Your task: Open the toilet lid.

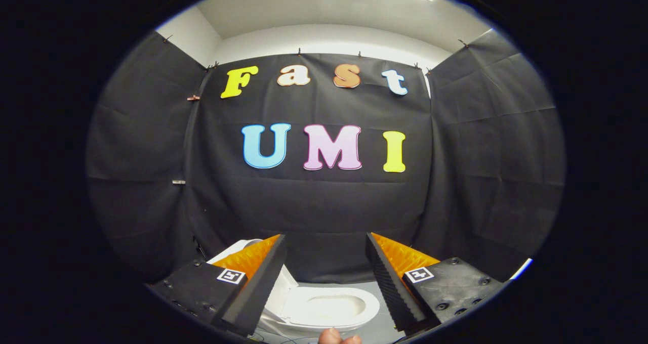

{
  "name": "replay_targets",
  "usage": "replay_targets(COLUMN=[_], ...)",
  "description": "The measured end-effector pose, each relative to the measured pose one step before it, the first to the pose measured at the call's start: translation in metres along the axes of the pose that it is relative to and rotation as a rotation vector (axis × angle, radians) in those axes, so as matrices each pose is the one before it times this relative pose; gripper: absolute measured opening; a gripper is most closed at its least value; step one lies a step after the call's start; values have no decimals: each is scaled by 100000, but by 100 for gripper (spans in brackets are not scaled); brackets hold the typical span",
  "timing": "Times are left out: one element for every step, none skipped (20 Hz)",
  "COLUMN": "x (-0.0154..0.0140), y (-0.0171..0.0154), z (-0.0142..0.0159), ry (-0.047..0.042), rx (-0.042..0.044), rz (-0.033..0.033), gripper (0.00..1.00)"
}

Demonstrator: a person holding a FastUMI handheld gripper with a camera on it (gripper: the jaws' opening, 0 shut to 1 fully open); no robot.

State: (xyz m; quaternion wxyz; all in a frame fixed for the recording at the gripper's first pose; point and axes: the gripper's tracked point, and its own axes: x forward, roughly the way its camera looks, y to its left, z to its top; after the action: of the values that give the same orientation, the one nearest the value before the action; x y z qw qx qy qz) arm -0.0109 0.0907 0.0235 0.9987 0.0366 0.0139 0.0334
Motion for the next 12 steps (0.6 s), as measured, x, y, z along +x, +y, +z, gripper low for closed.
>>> replay_targets(x=[-122, -236, -167, -78, -94, -36, 23, -44, -70, -61, -15, 19], y=[-722, -619, -488, -338, -303, -450, -284, -86, 114, 200, 108, 61], z=[232, 89, 24, -55, -65, -57, 146, 138, 117, 172, -23, -2], ry=[-652, -835, -473, -283, -284, -212, -756, -446, -456, -421, -245, -174], rx=[686, 768, 904, 814, 379, -77, -228, -221, -203, -407, -537, -837], rz=[-926, -870, -631, -270, -202, -668, -446, -91, 333, 474, 249, 39], gripper=[98, 98, 99, 98, 98, 98, 98, 98, 99, 99, 99, 99])
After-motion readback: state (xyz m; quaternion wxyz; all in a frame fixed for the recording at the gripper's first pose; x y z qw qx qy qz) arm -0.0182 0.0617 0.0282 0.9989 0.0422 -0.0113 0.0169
